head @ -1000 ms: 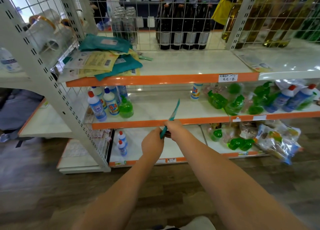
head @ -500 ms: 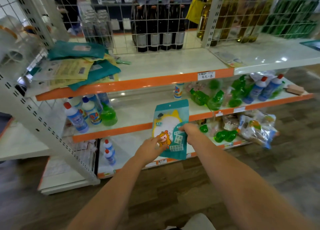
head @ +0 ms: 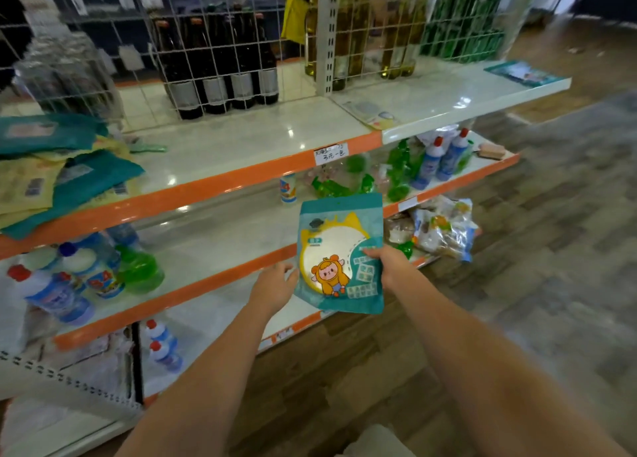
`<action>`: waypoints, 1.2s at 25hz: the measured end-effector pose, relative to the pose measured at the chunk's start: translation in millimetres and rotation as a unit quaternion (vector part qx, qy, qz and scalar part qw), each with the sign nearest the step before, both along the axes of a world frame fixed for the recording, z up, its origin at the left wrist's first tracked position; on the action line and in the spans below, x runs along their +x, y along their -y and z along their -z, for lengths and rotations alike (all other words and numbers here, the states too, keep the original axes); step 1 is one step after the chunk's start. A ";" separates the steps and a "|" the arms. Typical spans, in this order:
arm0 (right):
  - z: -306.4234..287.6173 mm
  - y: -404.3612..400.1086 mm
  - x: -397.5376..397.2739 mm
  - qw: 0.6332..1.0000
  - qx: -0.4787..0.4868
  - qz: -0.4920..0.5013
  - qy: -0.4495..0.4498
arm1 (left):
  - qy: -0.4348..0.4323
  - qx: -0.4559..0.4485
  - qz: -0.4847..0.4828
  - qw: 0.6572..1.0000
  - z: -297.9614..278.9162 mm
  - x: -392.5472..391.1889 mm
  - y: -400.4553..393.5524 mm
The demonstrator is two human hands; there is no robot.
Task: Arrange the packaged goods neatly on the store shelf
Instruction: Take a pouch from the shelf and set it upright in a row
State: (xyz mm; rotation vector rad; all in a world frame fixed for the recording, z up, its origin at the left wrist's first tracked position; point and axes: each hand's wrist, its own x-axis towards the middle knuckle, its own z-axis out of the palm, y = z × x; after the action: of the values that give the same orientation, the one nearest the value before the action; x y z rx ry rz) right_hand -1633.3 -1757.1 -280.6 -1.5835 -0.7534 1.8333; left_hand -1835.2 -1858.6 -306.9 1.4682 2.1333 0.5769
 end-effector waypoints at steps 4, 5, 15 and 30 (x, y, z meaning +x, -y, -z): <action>-2.1 -30.5 34.9 1.000 0.009 0.021 -0.007 | 0.007 -0.010 0.014 1.000 -4.9 24.7 -40.0; -3.4 -37.2 42.6 0.999 0.013 0.029 -0.010 | 0.006 -0.016 0.015 1.000 -6.8 29.0 -48.5; -6.8 -89.5 143.0 0.989 0.030 0.142 -0.027 | 0.009 -0.032 0.087 0.996 -25.4 109.0 -136.8; -7.9 -144.9 296.6 0.963 0.028 0.270 -0.011 | 0.003 -0.058 0.233 0.971 -23.3 251.5 -262.2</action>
State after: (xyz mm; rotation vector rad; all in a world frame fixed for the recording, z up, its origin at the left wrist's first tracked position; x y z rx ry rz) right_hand -1336.7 -1612.2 -272.7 -1.5388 -0.3117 1.4127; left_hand -1583.7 -1596.4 -283.6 1.8113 1.6940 0.2775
